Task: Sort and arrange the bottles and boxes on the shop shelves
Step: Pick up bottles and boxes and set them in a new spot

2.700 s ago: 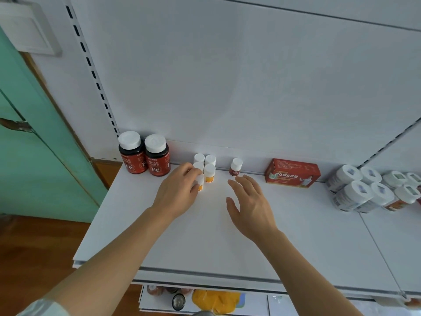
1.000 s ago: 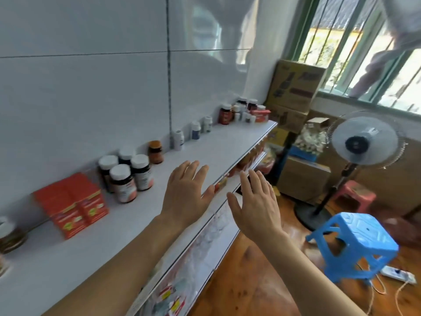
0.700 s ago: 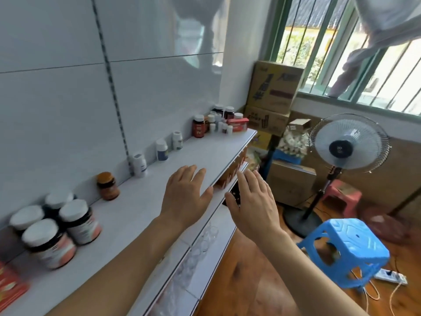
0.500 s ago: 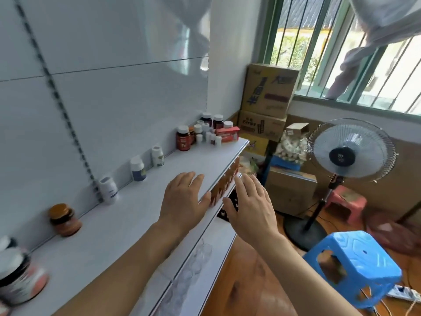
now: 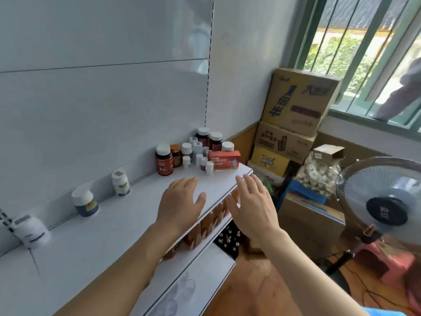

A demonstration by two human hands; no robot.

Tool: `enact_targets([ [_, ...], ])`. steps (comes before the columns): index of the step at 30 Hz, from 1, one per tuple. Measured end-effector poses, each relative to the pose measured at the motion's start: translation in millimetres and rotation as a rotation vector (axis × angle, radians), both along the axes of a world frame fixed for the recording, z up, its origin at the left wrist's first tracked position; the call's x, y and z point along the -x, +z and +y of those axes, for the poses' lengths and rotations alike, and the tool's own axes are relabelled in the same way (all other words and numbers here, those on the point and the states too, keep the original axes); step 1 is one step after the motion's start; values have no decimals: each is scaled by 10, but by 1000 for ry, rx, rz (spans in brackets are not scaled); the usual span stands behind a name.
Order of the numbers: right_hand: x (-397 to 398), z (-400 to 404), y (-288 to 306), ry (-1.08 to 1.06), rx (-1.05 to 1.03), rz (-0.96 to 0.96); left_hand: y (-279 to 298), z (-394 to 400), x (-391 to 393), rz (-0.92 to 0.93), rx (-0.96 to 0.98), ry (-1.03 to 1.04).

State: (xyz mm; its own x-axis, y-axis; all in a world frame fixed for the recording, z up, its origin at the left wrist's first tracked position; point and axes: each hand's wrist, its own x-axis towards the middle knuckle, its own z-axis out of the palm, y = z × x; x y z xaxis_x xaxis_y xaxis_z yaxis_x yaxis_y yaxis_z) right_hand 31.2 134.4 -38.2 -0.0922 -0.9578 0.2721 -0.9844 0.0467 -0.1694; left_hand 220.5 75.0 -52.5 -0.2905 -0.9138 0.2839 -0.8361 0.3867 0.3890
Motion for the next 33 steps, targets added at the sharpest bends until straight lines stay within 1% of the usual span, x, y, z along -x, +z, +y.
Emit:
enact_targets([
  [8,617,-1340,-260,92,-38,59,-331,-1199,591,44,-77,76],
  [14,925,-2122,-378,171,-63,108,-547,-1784,888,48,-110,159],
  [20,1204,-2700,-545,232,-110,104,-698,-2051,1135,16,-114,271],
  [24,1372,-2894,-669,354,-138,57,-751,-2070,1302,-2,-97,355],
  [30,1590,-3069,-710,529,-127,-53,-773,-2002,1470,53,-51,433],
  [33,1736,-3109,-683,670,-48,-114,-697,-1921,1469,142,-71,494],
])
